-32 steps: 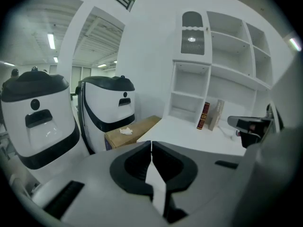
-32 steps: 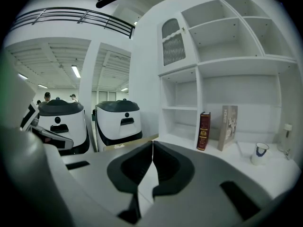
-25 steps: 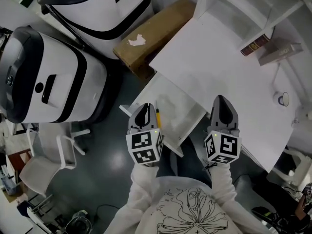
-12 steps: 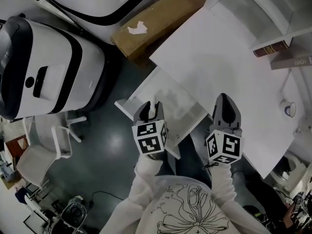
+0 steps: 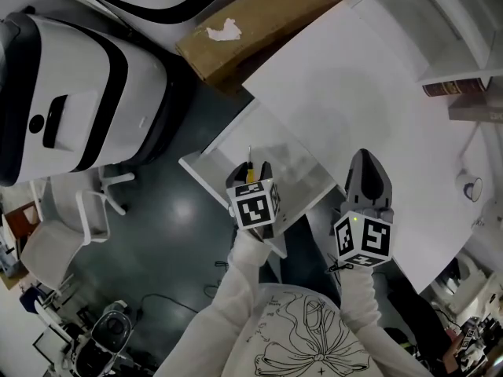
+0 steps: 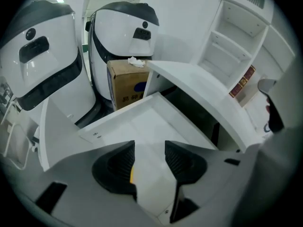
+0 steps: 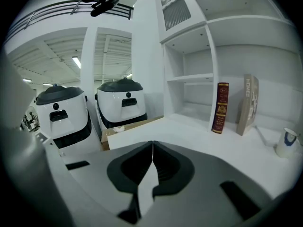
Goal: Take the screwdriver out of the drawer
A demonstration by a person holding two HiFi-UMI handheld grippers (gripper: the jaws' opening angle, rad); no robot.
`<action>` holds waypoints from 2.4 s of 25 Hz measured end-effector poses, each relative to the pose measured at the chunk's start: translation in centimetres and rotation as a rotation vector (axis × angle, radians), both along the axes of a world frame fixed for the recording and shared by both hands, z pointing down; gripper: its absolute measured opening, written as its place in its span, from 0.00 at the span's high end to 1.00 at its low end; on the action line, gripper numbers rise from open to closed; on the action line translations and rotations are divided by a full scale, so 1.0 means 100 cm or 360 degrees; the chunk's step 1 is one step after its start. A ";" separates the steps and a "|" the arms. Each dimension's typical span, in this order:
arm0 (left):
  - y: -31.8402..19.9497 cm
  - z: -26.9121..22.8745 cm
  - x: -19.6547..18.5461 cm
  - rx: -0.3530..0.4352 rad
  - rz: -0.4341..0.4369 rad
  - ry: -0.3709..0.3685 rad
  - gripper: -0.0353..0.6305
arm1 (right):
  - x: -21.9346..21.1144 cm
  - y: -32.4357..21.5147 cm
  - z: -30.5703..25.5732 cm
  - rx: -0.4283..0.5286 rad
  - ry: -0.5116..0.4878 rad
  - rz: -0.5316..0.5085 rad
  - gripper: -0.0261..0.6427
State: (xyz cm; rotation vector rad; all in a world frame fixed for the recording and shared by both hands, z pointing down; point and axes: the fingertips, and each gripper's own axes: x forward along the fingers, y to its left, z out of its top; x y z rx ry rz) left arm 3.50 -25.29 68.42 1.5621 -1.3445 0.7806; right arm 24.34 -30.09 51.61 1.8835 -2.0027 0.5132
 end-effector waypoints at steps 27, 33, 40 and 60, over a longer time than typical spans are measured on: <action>0.014 0.103 -0.022 -0.0485 -0.0368 -0.0173 0.55 | 0.002 -0.008 0.026 -0.0072 0.0045 -0.0110 0.96; 0.020 0.117 -0.016 -0.0536 -0.0291 -0.0181 0.54 | 0.001 -0.008 0.028 -0.0081 0.0055 -0.0133 0.96; 0.025 0.130 -0.014 -0.0598 -0.0291 -0.0149 0.54 | 0.004 -0.008 0.033 -0.0096 0.0047 -0.0122 0.96; 0.034 0.140 -0.016 -0.0711 -0.0244 -0.0168 0.64 | 0.004 -0.006 0.037 -0.0105 0.0015 -0.0083 0.96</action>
